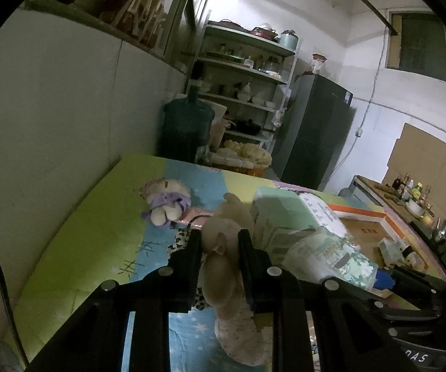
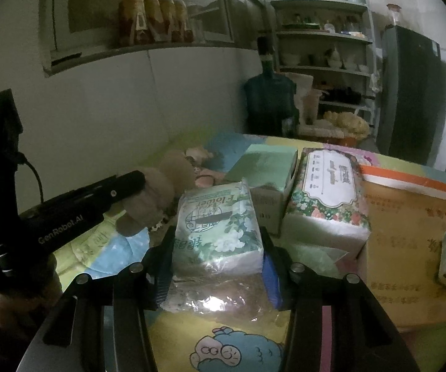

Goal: Organize soft objects
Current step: 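Grasp the flowered white tissue pack with the right tool while the left tool grasps the beige plush toy, then carry the plush toy and tissue pack over the cardboard box with both tools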

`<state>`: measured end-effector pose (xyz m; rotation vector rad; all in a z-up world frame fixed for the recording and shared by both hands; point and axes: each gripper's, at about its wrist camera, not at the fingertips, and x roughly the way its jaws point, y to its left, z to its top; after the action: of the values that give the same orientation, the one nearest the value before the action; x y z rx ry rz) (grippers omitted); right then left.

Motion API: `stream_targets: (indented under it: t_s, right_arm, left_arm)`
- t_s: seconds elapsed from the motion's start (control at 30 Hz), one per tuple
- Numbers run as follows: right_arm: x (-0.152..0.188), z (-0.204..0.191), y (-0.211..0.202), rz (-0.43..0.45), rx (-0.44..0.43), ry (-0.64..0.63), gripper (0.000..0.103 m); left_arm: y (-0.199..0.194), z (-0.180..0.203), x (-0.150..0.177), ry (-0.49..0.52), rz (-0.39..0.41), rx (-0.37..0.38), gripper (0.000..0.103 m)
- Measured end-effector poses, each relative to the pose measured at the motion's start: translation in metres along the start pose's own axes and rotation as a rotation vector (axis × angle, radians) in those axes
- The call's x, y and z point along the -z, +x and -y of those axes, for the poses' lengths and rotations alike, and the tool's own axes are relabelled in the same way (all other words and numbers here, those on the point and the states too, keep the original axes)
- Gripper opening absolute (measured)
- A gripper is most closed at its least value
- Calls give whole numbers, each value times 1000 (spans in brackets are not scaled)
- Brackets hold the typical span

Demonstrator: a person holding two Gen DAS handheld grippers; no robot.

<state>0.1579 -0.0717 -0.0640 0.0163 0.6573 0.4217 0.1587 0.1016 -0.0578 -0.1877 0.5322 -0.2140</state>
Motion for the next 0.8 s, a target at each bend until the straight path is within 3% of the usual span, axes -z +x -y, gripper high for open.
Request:
stream_targets:
  t_s: [0.8]
  right_arm:
    - [-5, 6, -39, 82, 21, 17, 50]
  left_arm:
    - [-27, 36, -10, 78, 69, 36, 14]
